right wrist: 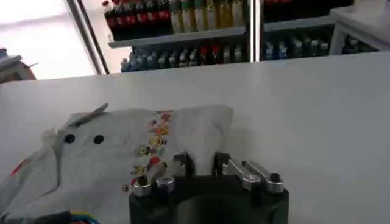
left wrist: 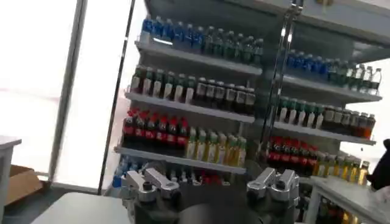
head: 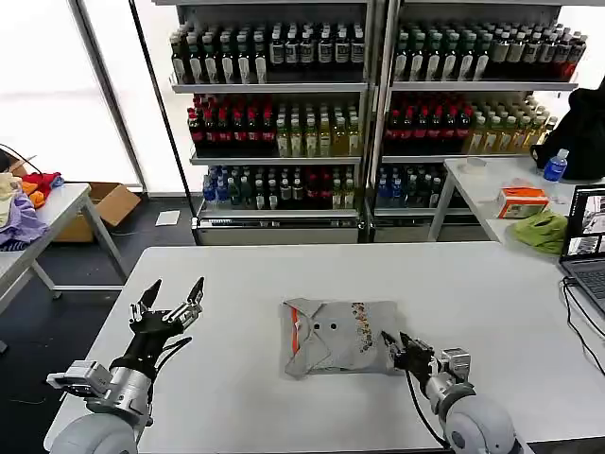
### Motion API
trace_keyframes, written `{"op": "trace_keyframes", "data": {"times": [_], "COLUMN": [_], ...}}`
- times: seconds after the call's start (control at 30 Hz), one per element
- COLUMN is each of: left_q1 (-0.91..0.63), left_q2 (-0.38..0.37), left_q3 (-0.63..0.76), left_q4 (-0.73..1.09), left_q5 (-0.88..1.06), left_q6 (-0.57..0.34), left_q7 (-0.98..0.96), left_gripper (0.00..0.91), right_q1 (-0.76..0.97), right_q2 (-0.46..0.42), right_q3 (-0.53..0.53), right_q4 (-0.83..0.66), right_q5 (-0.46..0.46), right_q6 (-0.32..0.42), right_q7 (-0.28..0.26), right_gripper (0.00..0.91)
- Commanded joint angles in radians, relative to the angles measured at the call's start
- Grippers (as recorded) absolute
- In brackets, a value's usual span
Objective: Fold and organize the clothes.
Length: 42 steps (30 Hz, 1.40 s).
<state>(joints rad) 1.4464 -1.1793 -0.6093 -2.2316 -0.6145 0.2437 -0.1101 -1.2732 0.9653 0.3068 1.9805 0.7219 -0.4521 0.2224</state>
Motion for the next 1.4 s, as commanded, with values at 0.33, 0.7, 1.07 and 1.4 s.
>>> {"op": "trace_keyframes", "data": {"times": [0.33, 0.7, 1.07, 1.4], "left_q1": [0.030, 0.041, 0.025, 0.031], "left_q2": [-0.004, -0.032, -0.039, -0.047], "left_q3": [-0.013, 0.005, 0.025, 0.022], "left_q4": [-0.035, -0.036, -0.022, -0.035], "left_q5": [-0.037, -0.031, -0.031, -0.032], "left_q6": [0.006, 0.002, 0.002, 0.002], "left_q7": [-0.003, 0.002, 0.002, 0.002], "left_gripper": [0.907, 0.907, 0.907, 0.907], "right_q1": [0.172, 0.065, 0.050, 0.064], "right_q2": [0.138, 0.153, 0.158, 0.130], "right_q3": [-0.160, -0.152, -0.144, -0.162], "right_q4": [-0.033, -0.116, -0.098, -0.135], "right_q5": [-0.192, -0.226, -0.219, -0.194], "right_q6": [0.099, 0.147, 0.125, 0.050], "right_q7": [0.059, 0.163, 0.148, 0.082], "right_gripper": [0.907, 0.907, 0.907, 0.907]}}
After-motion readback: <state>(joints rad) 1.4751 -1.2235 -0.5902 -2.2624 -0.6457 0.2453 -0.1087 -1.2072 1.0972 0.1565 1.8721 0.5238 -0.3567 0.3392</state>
